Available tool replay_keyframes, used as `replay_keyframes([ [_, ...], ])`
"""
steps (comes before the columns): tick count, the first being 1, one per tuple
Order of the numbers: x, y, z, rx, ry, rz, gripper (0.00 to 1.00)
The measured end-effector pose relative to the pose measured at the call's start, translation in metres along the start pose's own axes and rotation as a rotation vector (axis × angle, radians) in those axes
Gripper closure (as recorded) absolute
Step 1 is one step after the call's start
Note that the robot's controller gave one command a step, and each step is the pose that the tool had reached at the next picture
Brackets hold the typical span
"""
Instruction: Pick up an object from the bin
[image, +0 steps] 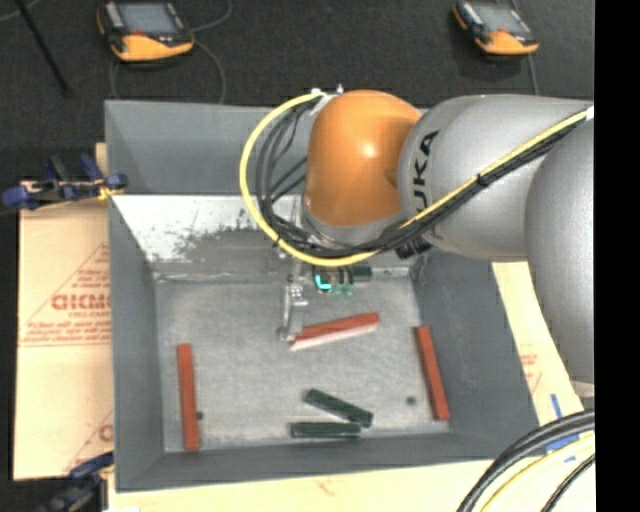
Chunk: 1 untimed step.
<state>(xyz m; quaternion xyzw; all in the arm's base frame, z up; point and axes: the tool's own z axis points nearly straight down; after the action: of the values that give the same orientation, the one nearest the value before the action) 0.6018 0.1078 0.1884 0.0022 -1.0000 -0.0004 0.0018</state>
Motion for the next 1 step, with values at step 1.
replay_keyframes([
  [1, 0.0026, -0.1053, 0.1211, 0.004, -0.002, -0.173, 0.00],
])
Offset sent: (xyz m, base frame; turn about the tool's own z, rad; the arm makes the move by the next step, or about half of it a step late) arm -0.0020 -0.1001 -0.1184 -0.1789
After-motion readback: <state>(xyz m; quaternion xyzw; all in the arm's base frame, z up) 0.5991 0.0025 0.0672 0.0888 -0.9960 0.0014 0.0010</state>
